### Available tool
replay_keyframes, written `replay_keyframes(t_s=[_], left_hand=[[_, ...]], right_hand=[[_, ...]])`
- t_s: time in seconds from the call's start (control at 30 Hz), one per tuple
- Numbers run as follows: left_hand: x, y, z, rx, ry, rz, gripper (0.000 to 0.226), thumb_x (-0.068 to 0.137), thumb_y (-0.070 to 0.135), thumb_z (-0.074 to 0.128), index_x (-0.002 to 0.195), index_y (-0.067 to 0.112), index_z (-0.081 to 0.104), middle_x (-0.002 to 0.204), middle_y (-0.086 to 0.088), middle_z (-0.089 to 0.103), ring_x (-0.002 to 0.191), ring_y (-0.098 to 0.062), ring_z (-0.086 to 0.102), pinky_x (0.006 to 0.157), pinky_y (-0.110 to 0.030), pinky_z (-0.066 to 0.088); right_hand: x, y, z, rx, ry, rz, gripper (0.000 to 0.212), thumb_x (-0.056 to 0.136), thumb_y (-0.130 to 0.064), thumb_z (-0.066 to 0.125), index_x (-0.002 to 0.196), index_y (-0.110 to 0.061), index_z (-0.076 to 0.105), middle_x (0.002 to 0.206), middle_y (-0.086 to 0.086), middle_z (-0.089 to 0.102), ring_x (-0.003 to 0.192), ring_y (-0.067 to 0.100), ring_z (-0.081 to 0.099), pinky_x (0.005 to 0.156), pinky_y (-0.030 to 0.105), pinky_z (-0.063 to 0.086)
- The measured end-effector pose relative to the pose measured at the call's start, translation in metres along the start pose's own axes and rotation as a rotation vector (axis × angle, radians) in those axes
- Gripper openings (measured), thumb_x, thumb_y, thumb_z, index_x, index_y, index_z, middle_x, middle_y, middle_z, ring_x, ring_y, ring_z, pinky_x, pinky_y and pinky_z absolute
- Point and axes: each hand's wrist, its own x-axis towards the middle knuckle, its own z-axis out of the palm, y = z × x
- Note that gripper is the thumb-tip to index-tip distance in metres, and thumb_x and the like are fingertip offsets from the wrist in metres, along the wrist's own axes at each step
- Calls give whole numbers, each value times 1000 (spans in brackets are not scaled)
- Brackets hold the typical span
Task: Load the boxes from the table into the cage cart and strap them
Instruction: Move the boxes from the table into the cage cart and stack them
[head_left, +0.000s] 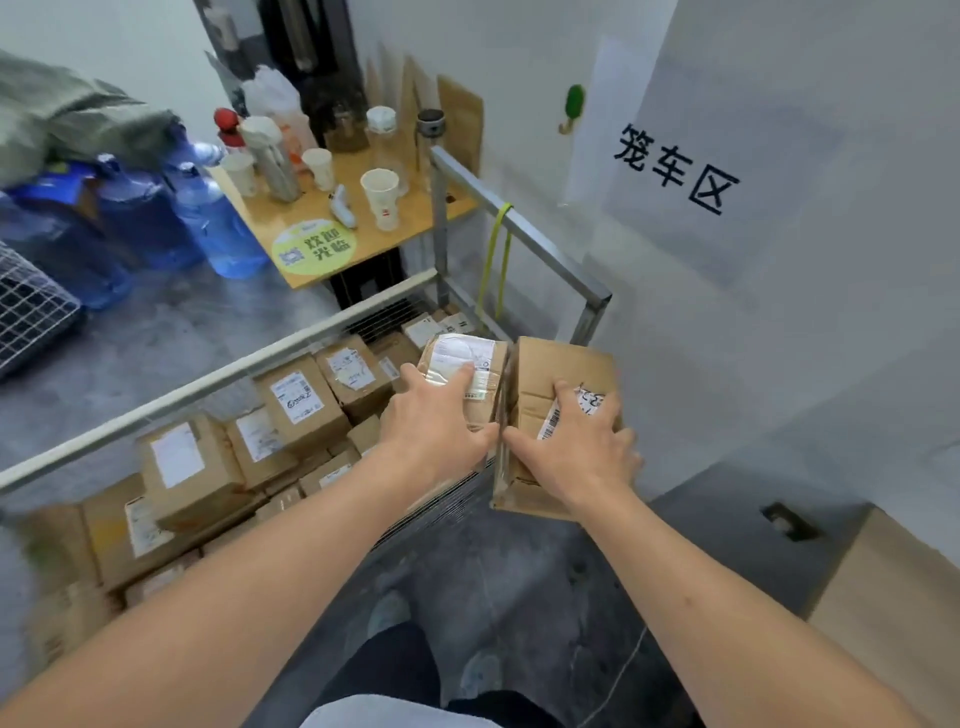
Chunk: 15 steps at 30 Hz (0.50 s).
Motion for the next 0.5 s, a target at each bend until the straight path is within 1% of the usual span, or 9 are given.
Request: replay_keyframes(t_s=[0.07,0.1,0.27,0.37,0.43,0.5], left_hand=[[-7,-26,-1,-18,-4,-72,88,86,75,58,160,46,21,146,-20,29,113,-43,60,92,-45,53],[-11,-39,-1,-30,-5,-108,88,86,75,58,160,47,21,147,-20,28,114,-43,60,92,-45,54],[-31,-104,-1,-105,-1,-239,88,86,76,58,160,47,20,151,-19,24,116,-42,61,94,-46,56],[-42,-148,2,-117,-13,-298,88,87,77,57,161,48,19,151,-21,26,112,-43,63,92,-44,56],[-49,-176,3,-123,-26,-330,87,88,77,55,161,48,18,156,-24,22,112,-44,63,91,-44,55],[-58,-209,3,-148,-34,-363,86,89,76,55,161,48,18,155,-23,23,111,-43,64,90,-43,56]], right_hand=[[-6,-21,9,-30,-18,-64,103,69,-95,47,156,-49,17,161,15,16,132,49,40,103,59,39],[-11,-32,13,-46,-25,-96,103,68,-95,46,156,-49,17,161,15,16,131,49,40,103,59,39],[-31,-86,40,-102,-40,-221,100,70,-93,48,155,-49,18,161,14,15,131,51,39,102,59,39],[-45,-119,64,-109,-61,-271,98,71,-92,50,154,-51,19,162,13,13,131,51,38,102,60,39],[-58,-140,80,-119,-80,-295,98,71,-92,51,154,-52,18,164,11,11,135,51,37,103,61,38],[-72,-163,99,-133,-88,-325,97,71,-92,50,153,-52,17,164,12,11,135,51,37,104,62,38]])
